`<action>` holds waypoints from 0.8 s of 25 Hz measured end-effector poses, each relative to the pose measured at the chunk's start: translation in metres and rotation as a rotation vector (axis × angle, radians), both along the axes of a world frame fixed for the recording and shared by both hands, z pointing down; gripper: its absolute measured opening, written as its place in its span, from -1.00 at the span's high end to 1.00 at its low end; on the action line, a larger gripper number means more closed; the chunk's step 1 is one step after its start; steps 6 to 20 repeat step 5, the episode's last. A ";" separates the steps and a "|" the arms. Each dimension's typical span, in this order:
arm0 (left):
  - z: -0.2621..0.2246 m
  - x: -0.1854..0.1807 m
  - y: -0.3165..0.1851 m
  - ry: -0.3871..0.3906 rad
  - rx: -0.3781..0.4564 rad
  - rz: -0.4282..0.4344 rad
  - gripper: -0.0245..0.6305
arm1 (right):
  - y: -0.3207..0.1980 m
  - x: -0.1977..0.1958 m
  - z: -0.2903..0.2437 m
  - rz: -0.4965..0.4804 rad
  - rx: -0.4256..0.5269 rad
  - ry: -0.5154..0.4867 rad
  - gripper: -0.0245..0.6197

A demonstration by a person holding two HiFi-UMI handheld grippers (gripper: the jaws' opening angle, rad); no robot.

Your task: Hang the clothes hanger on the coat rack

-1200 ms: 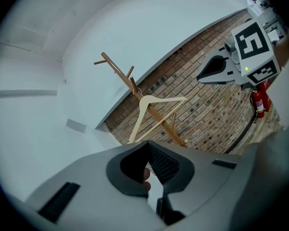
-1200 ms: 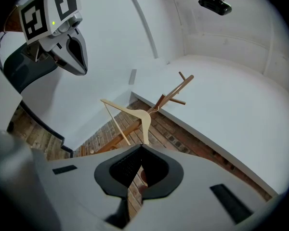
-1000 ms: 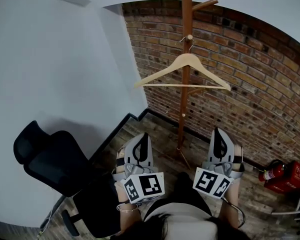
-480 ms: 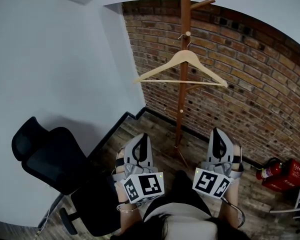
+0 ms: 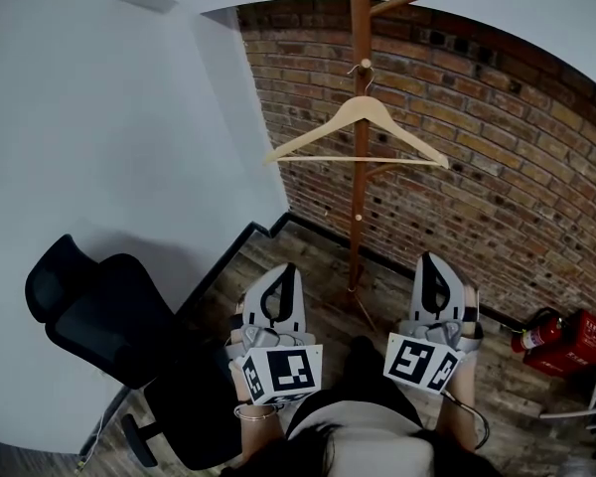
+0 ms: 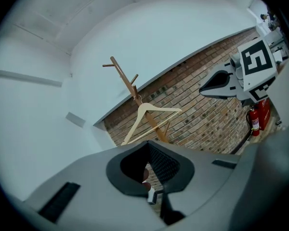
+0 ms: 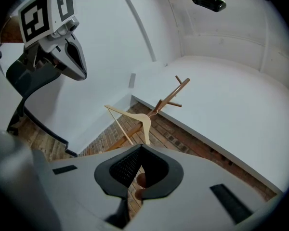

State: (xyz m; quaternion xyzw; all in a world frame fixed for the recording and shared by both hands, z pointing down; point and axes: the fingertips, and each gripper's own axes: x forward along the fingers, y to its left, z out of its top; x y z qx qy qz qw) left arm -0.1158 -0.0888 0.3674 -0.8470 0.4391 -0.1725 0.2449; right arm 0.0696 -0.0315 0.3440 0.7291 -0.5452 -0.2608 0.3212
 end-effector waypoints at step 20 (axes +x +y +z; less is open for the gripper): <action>0.003 -0.001 -0.004 -0.013 0.000 -0.003 0.89 | 0.000 -0.003 0.000 -0.016 0.001 -0.035 0.81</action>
